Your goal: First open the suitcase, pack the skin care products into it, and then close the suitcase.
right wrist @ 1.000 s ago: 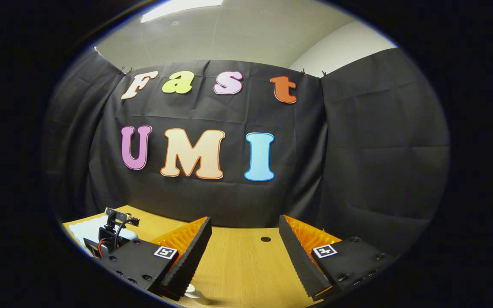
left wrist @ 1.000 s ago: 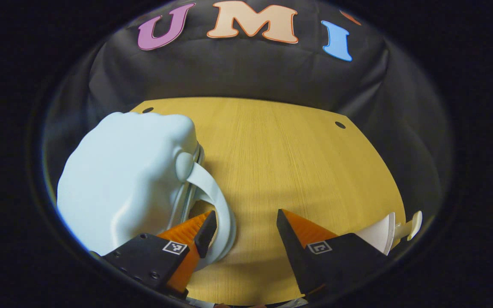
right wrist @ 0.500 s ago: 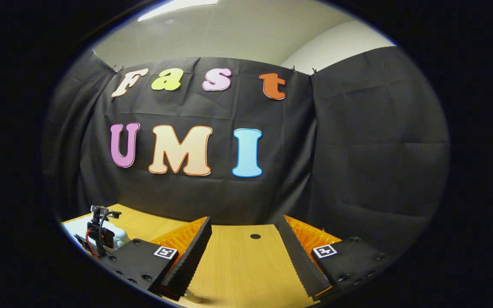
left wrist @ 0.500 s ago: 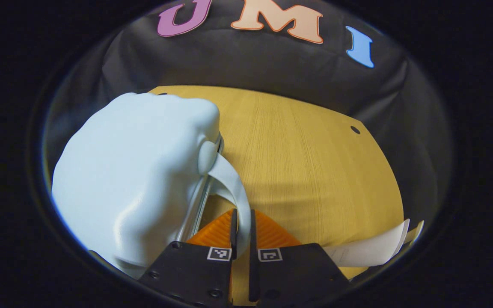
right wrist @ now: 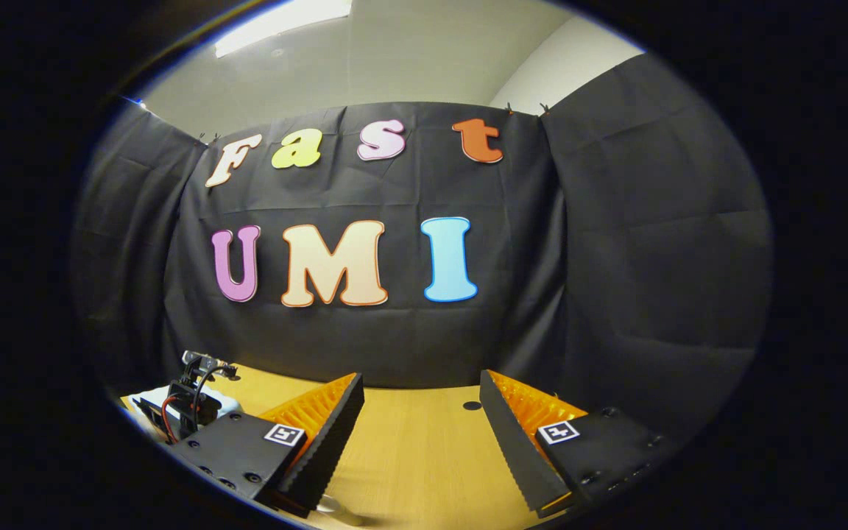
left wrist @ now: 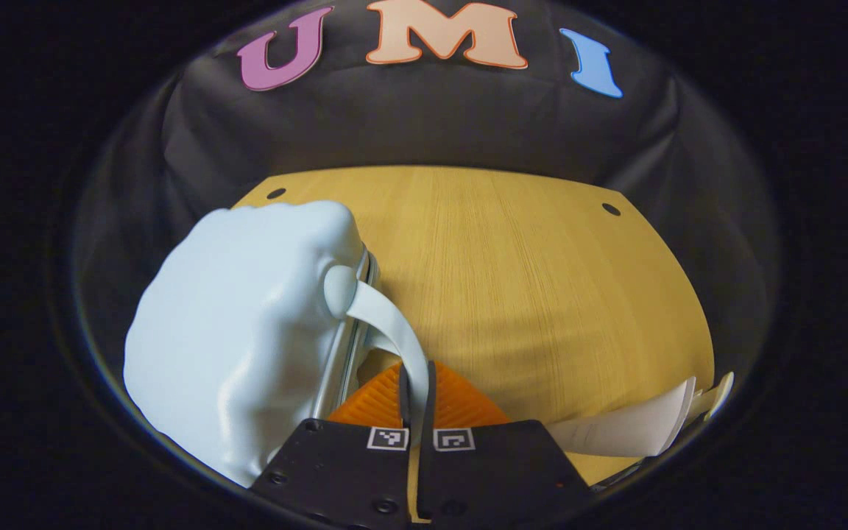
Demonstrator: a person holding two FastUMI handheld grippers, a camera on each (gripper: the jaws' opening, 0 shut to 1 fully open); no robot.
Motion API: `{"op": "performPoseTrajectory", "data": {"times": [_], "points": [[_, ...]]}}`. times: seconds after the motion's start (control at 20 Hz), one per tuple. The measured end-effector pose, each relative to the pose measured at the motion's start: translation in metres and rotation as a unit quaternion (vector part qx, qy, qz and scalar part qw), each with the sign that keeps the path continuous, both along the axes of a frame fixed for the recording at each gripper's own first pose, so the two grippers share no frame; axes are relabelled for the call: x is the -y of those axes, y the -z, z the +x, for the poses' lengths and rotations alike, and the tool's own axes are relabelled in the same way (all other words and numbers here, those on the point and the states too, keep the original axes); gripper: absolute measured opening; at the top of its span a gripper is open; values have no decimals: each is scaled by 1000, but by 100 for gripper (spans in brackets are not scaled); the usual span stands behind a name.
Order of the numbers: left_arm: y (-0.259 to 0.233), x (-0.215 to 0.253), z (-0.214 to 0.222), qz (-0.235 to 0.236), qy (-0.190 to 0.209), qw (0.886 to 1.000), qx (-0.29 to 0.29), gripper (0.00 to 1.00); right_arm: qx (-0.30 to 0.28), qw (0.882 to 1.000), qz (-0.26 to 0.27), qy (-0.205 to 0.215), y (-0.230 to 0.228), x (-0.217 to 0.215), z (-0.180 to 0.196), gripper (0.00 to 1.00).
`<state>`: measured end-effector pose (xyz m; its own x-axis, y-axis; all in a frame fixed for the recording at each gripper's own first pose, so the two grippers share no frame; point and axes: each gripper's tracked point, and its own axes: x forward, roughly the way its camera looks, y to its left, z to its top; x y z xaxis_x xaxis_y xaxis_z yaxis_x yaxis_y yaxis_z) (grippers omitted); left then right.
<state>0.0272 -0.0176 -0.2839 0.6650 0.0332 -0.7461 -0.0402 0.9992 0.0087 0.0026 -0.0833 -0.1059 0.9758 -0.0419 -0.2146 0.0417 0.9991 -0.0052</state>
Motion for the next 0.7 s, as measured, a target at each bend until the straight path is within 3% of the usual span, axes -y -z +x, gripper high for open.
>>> {"op": "performPoseTrajectory", "data": {"times": [0.5, 0.7], "points": [[-78, -24, -1, -61, 58, 996, 22, 0, 21, 1000, -8, 8, -11, -63, 9, 99], [-112, -42, 4, -98, 54, 993, 31, 0, 22, 1000, -10, 9, -12, -77, 17, 98]]}}
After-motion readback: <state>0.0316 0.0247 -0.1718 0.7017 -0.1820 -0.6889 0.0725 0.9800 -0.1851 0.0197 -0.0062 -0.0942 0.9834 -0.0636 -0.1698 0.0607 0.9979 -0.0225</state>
